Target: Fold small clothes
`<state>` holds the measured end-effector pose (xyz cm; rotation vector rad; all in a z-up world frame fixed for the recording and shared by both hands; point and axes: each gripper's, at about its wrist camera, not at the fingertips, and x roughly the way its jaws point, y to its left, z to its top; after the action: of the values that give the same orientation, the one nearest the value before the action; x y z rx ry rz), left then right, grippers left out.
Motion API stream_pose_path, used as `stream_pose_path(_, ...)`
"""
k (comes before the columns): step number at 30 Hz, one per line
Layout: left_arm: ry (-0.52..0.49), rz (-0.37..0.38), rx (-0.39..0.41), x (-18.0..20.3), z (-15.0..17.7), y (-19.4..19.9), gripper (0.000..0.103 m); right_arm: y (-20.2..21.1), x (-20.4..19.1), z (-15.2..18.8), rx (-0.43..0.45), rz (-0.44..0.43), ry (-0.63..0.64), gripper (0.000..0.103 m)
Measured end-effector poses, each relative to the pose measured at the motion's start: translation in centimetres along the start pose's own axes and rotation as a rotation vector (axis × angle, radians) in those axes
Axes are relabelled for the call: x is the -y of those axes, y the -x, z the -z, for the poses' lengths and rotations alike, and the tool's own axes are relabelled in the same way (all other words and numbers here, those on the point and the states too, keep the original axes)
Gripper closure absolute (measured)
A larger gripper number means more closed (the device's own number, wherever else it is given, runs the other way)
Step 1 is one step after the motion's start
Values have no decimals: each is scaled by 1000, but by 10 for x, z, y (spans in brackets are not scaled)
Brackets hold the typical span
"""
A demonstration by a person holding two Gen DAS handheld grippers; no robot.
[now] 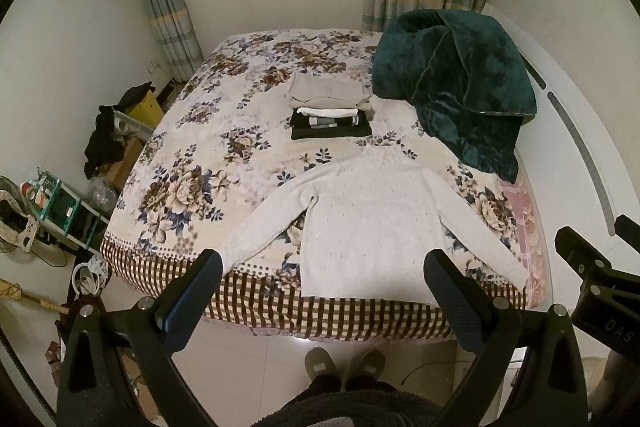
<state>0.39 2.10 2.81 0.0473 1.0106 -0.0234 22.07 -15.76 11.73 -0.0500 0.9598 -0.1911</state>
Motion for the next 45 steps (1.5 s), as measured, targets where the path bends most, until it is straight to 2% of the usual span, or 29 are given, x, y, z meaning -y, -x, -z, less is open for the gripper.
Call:
stream_pose_path(27, 15, 5, 46, -15, 7, 13, 0, 15, -1, -1, 10, -23, -7, 0)
stream_pose_path(31, 12, -14, 66, -14, 7, 8, 0, 15, -3, -3, 5, -24, -22, 0)
stream_pose_path(35, -7, -36, 90, -15, 0, -24, 0, -3, 0, -3, -13, 9, -55, 0)
stream_pose_path(39, -43, -48, 76, -12, -3, -78, 0, -52, 22, 6, -70, 84, -145, 0)
stream_pose_path(43, -67, -42, 21, 4, -4, -142, 0, -123, 74, 29, -142, 188, -315, 0)
stream_pose_path(45, -85, -49, -37, 21, -5, -183, 0, -165, 111, 53, -192, 236, -424, 0)
